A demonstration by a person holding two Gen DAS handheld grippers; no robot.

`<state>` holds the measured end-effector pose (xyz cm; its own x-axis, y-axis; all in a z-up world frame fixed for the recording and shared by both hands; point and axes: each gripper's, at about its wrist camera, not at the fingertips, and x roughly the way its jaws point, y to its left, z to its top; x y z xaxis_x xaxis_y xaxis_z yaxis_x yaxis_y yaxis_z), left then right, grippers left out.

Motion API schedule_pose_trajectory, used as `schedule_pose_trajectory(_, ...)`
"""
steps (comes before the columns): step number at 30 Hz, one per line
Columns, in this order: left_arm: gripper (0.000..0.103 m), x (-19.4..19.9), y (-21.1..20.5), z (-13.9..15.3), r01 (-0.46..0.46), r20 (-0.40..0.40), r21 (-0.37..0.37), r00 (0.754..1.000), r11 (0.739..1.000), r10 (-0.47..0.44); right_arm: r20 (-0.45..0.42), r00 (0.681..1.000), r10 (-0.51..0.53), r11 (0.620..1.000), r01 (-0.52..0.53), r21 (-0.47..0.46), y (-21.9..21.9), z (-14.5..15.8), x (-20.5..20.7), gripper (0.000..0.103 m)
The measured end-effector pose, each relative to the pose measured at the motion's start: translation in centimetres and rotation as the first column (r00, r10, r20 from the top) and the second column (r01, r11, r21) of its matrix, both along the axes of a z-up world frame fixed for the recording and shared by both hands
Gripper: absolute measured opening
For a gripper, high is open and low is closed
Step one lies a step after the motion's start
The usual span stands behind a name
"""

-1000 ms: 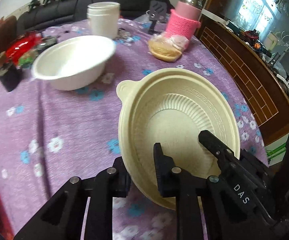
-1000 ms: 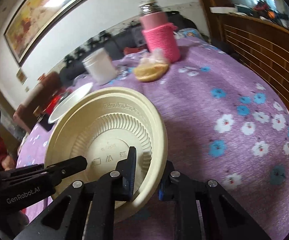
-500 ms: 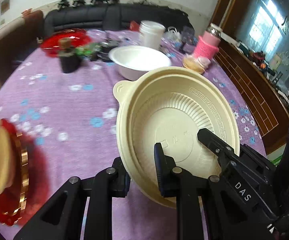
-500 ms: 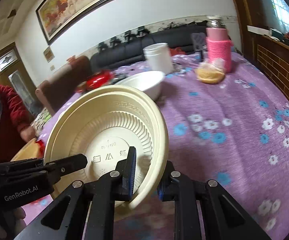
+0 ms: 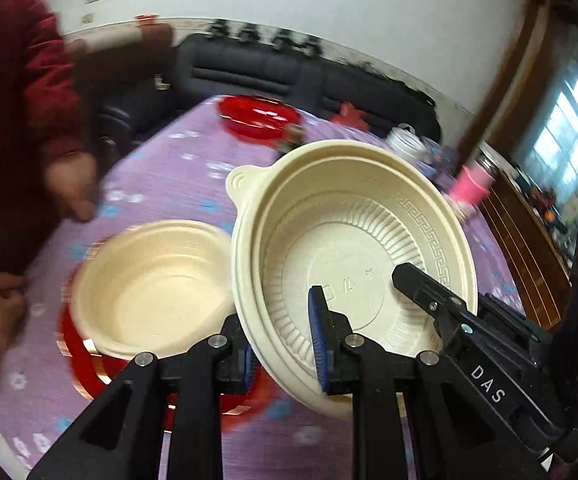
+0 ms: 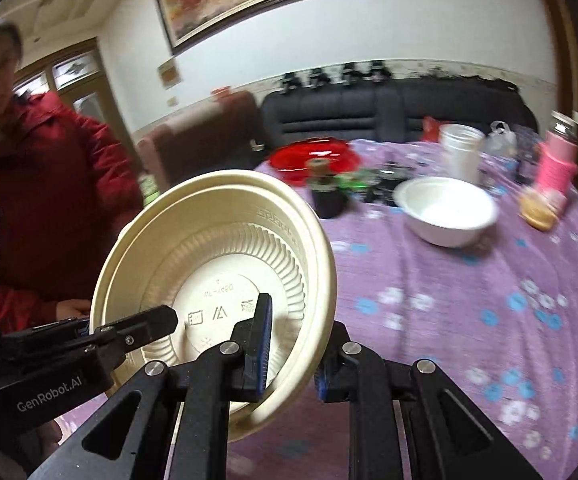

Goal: Organize plates and bowls
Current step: 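Carry the cream bowl onto the red sticker plate and lower it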

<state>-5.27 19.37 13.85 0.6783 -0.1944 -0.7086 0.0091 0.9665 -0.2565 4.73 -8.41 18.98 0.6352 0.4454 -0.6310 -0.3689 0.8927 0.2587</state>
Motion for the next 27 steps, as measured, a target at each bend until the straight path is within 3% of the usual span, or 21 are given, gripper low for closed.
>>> schedule_pose_trajectory(8, 0.021, 0.5, 6.4, -1.9, -0.102, -0.059, -0.025, 0.993, 0.994, 0.1, -0.073, 0.994, 0.083, 0.997, -0.083, 0.001, 7.1, -1.7, 1.5, 0.02)
schedule_pose_trajectory(12, 0.021, 0.8, 7.4, -3.8, -0.114, -0.103, -0.055, 0.989, 0.992, 0.108, -0.104, 0.991, 0.086, 0.995, -0.091, -0.036, 8.2, -3.1, 1.2, 0.02)
schedule_pose_trajectory(16, 0.021, 0.6, 8.5, -3.4, -0.113, -0.091, -0.085, 0.99, 0.99, 0.105, -0.102, 0.99, 0.096, 0.994, -0.101, -0.047, 8.7, -2.8, 1.4, 0.02)
schedule_pose_trajectory(23, 0.021, 0.5, 10.4, -2.7, -0.178, -0.094, -0.021, 0.98, 0.984, 0.176, -0.092, 0.984, 0.155, 0.984, -0.161, -0.071, 11.6, -1.9, 1.8, 0.02)
schedule_pose_trajectory(27, 0.03, 0.7, 11.5, -4.0, -0.203, -0.131, 0.001, 0.971, 0.979, 0.201, -0.124, 0.975, 0.182, 0.979, -0.191, -0.071, 12.9, -3.2, 2.1, 0.02)
